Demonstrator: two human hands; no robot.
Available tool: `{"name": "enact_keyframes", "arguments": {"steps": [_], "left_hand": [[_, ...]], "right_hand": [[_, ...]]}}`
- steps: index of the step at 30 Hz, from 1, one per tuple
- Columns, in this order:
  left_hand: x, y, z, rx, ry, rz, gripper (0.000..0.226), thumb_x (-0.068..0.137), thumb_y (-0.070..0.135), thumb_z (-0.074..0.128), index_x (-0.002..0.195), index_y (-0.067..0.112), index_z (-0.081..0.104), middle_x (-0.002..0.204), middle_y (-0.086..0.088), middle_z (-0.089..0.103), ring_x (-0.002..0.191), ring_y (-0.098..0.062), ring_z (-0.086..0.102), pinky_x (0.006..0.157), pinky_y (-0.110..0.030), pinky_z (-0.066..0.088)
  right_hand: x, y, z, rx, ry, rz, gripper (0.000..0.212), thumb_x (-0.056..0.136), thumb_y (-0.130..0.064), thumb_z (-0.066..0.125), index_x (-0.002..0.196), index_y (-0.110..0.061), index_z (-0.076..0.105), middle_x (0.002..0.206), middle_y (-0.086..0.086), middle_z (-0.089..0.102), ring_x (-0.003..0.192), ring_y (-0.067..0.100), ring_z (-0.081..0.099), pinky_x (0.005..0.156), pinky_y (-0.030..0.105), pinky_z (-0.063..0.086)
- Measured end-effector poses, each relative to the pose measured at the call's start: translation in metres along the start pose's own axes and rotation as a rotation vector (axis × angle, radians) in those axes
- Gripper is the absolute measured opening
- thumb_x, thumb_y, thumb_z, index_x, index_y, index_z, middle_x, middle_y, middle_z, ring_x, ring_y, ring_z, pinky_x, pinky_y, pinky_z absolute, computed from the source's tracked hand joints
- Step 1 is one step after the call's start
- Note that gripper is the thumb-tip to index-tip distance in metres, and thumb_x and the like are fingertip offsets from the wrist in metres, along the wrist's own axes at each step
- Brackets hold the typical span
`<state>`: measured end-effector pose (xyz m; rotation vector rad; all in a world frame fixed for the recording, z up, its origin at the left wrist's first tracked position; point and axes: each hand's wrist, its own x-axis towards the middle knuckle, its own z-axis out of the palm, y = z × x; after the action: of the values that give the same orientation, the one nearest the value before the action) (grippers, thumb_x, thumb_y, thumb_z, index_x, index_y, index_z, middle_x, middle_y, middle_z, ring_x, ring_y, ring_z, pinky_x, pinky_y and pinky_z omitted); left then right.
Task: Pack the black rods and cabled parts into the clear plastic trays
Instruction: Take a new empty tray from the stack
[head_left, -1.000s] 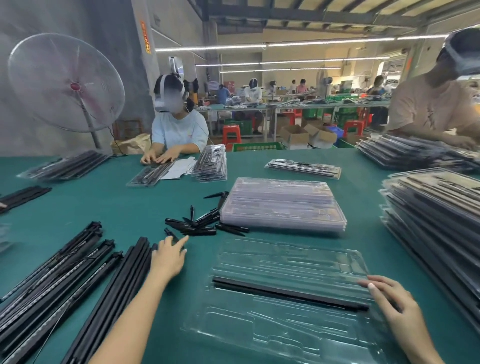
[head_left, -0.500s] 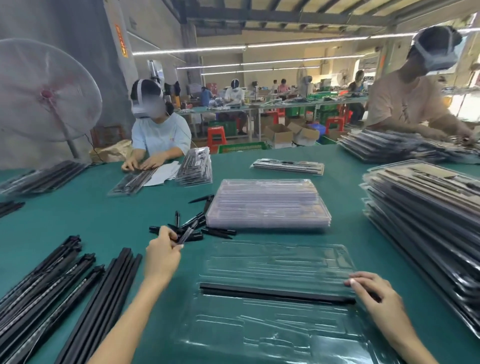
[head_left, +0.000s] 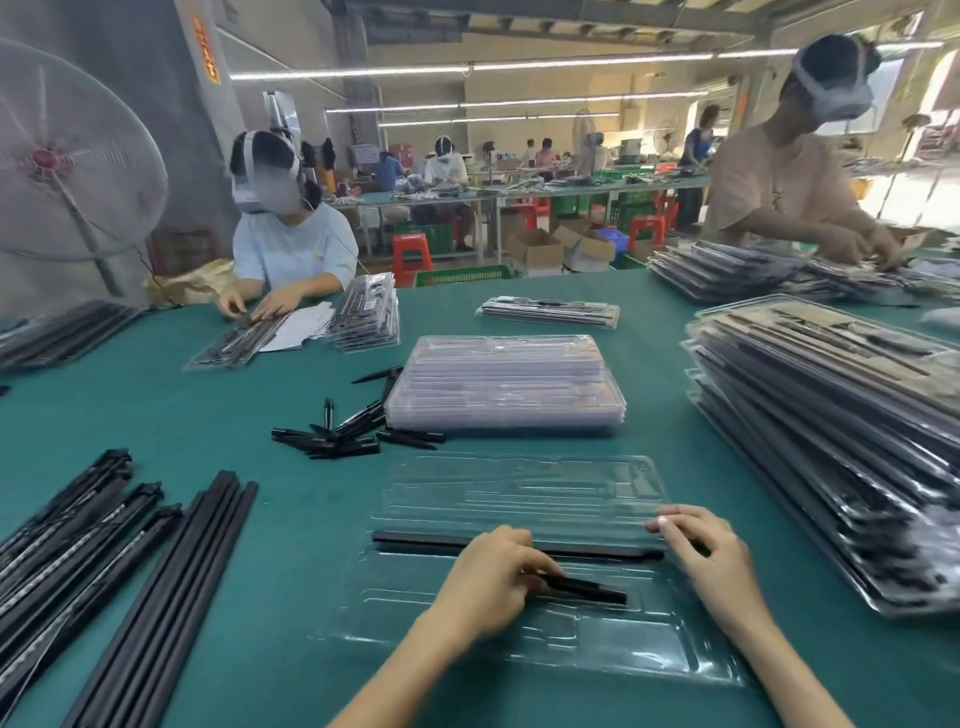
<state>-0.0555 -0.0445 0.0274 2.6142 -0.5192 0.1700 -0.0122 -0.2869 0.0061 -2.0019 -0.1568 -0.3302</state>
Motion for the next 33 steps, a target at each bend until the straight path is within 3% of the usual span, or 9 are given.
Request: {"name": "enact_keyframes", "arguments": {"steps": [8,13,18,23,25,29,33], "left_hand": [[-0.006,0.002,0.007,-0.003,-0.006,0.012,0.029,0.093,0.026,0.059,0.12,0.026,0.066,0.106,0.002,0.055,0.104,-0.014,0.048,0.092,-0.025,0.036],[-0.009,0.003,0.008,0.015,0.028,0.046,0.027,0.094,0.025,0.057,0.119,0.029,0.066,0.105,0.002,0.056,0.101,-0.013,0.047,0.09,-0.026,0.035],[-0.011,0.006,0.015,0.073,0.04,0.084,0.028,0.098,0.018,0.048,0.117,0.022,0.067,0.105,-0.003,0.057,0.1,-0.019,0.048,0.087,-0.03,0.037],[-0.017,-0.001,0.008,0.124,-0.034,0.082,0.035,0.098,0.032,0.047,0.132,0.031,0.055,0.116,0.004,0.051,0.108,-0.011,0.042,0.092,-0.024,0.028],[-0.025,-0.013,-0.004,0.121,0.005,0.02,0.038,0.097,0.039,0.046,0.135,0.035,0.05,0.117,0.009,0.05,0.112,-0.006,0.041,0.094,-0.025,0.025],[-0.048,-0.058,-0.045,0.059,0.228,-0.287,0.026,0.096,0.032,0.052,0.121,0.032,0.062,0.109,0.011,0.056,0.111,-0.006,0.048,0.095,-0.026,0.029],[-0.085,-0.114,-0.085,0.281,0.353,-0.656,0.026,0.094,0.024,0.053,0.12,0.024,0.06,0.114,0.003,0.057,0.115,-0.017,0.048,0.096,-0.033,0.031]], "right_hand": [[0.001,0.0,0.0,-0.032,0.002,-0.003,0.018,0.09,-0.008,0.063,0.079,-0.015,0.076,0.099,-0.003,0.066,0.106,0.02,0.052,0.091,0.029,0.035],[0.002,0.002,-0.001,-0.038,0.004,0.0,0.017,0.09,-0.009,0.062,0.081,-0.013,0.076,0.099,-0.004,0.066,0.105,0.019,0.051,0.092,0.03,0.037],[0.002,0.004,0.0,-0.055,0.016,0.001,0.019,0.09,-0.009,0.062,0.08,-0.017,0.075,0.095,-0.008,0.066,0.102,0.018,0.052,0.084,0.023,0.033],[0.003,0.007,-0.001,-0.062,0.004,0.001,0.02,0.09,-0.009,0.062,0.08,-0.02,0.075,0.096,-0.009,0.065,0.102,0.018,0.051,0.086,0.026,0.033],[0.003,0.01,-0.001,-0.055,0.007,-0.01,0.021,0.09,-0.009,0.062,0.079,-0.021,0.075,0.096,-0.009,0.065,0.103,0.019,0.052,0.087,0.028,0.034],[0.004,0.014,-0.003,-0.045,-0.005,-0.02,0.022,0.091,-0.014,0.061,0.078,-0.026,0.074,0.097,-0.016,0.065,0.106,0.018,0.051,0.089,0.031,0.035],[0.005,0.016,0.0,-0.083,-0.012,-0.043,0.023,0.091,-0.016,0.061,0.077,-0.031,0.072,0.097,-0.015,0.066,0.107,0.016,0.05,0.088,0.03,0.035]]}}
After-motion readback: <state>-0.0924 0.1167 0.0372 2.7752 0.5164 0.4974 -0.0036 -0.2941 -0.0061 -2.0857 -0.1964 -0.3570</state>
